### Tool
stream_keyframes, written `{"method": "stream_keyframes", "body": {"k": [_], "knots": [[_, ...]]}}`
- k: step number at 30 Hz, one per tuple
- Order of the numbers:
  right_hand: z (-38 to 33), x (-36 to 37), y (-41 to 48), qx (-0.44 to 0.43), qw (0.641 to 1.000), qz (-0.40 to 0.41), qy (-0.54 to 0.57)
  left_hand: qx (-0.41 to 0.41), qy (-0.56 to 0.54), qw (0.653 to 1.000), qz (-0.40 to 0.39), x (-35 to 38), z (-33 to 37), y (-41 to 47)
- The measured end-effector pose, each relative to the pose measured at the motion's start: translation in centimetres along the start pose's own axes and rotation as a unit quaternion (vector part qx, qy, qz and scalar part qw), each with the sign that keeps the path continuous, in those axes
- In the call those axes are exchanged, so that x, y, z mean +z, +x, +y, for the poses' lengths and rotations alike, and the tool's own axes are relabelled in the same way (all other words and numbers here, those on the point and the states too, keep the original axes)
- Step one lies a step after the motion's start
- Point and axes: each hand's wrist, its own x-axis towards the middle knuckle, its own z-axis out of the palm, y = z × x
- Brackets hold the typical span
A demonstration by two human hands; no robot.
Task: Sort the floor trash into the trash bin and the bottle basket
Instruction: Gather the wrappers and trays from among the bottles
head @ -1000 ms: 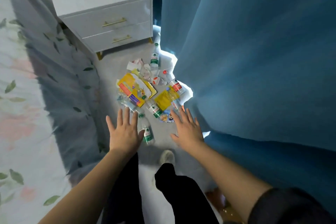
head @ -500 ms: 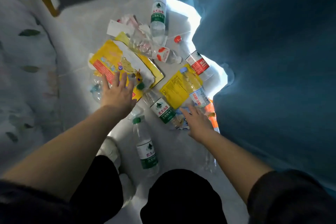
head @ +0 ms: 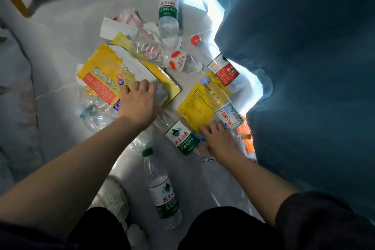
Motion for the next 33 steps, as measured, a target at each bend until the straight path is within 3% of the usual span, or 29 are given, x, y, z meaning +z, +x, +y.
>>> {"method": "stream_keyframes", "body": {"k": [4, 9, 13, 24, 27, 33], "knots": [[0.3, 0.0, 0.2, -0.006, 1.0, 0.009, 0.022, -0.003, -0.067, 0.997, -0.024, 0.2, 2.6, 1.9], [1.2, -1.1, -0.9, -0.003, 0.995, 0.049, 0.091, -0.05, -0.17, 0.976, -0.129, 0.9, 6.2, 4.6], [2.4, -2.7, -0.8, 0.005, 0.992, 0.009, 0.123, -0.099, -0.231, 0.951, -0.18, 1.7, 8.2, 5.1], [4.5, -3.7, -1.2, 0.07, 0.972, 0.015, 0.222, -0.164, -0.345, 0.898, -0.217, 1.2, 8.1, 5.3], [4.2, -4.9, -3.2, 0.1, 0.944, 0.028, 0.312, -0.194, -0.401, 0.866, -0.23, -2.2, 6.3, 3.8], [0.9, -13.6, -10.3, 0.149, 0.851, 0.113, 0.49, -0.204, -0.424, 0.857, -0.208, -13.4, 1.7, -1.9]]}}
